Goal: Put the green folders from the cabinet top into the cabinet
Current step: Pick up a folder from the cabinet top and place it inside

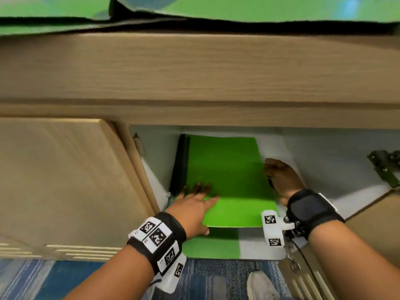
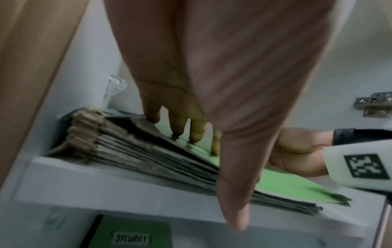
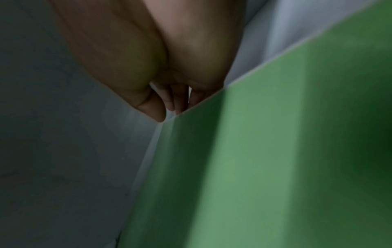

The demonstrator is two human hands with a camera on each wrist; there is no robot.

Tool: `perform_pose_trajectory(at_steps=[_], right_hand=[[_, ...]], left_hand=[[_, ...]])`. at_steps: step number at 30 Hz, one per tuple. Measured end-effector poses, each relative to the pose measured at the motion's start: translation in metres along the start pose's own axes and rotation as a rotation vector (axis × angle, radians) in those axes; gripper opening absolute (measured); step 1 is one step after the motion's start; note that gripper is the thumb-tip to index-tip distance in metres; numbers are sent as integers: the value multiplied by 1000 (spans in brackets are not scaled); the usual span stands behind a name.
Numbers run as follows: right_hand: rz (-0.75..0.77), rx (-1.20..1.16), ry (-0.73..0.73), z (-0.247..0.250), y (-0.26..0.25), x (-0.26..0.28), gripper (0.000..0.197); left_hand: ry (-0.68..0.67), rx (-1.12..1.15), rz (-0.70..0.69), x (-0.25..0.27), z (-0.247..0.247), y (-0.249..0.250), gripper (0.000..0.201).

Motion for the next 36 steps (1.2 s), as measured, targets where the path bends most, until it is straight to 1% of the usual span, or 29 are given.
perform_pose_trajectory(at_steps=[1,4,7,9,12,14,16,17,19,21,23,25,27,29,32,36], right_hand=[[7,47,-26,-1,0,-2,32],[22,102,-58,-2,4,-4,35],[24,172,-108,-11,0,4,32],[4,171,-140,-19,-3,10,39],[25,234,-169,-29,-9,15,44],[13,270,-197,-37,-8,17,42],[1,364,-197,-40,-5,18,37],[-16,411,-191,-40,-3,17,39],[-20,522,-213,-43,-4,19,54],[-13,693,-232,-48,-5,23,73],[-1,877,-231,-54,-4,30,81],[21,995,-261,-57,-3,34,80],[16,996,-278,-55,-8,37,78],[29,985,-248,-51,-18,42,76],[141,993,-201,-49,-45,59,68],[343,945,-262,-48,-98,97,54]], left_hand=[[3,-14,-1,-1,1,-2,94],[15,-70,11,-2,3,-8,89],[19,-64,65,1,4,-10,90],[25,-39,83,1,5,-8,93],[58,-39,83,-2,7,-7,89],[57,-47,81,-4,5,-6,89],[37,-45,86,-5,3,-8,90],[29,-45,87,-6,2,-9,91],[24,-55,78,-8,0,-11,92],[15,-68,64,-9,-1,-11,91],[-10,-63,61,-10,-2,-10,90],[-32,-53,72,-11,-2,-11,90],[-36,-38,78,-10,-1,-10,91],[-17,-12,80,-7,3,-9,94],[78,20,65,7,21,-3,92],[237,71,34,41,72,9,81]])
Point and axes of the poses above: each hand's wrist, its own x-axis away from the middle knuckle, its own z-axis out of the back of the hand, y = z × x, the point moved 4 cm from there along -x, towards the middle knuckle, and after that the axes turned 4 degrees about z, right-handed, at the moved point
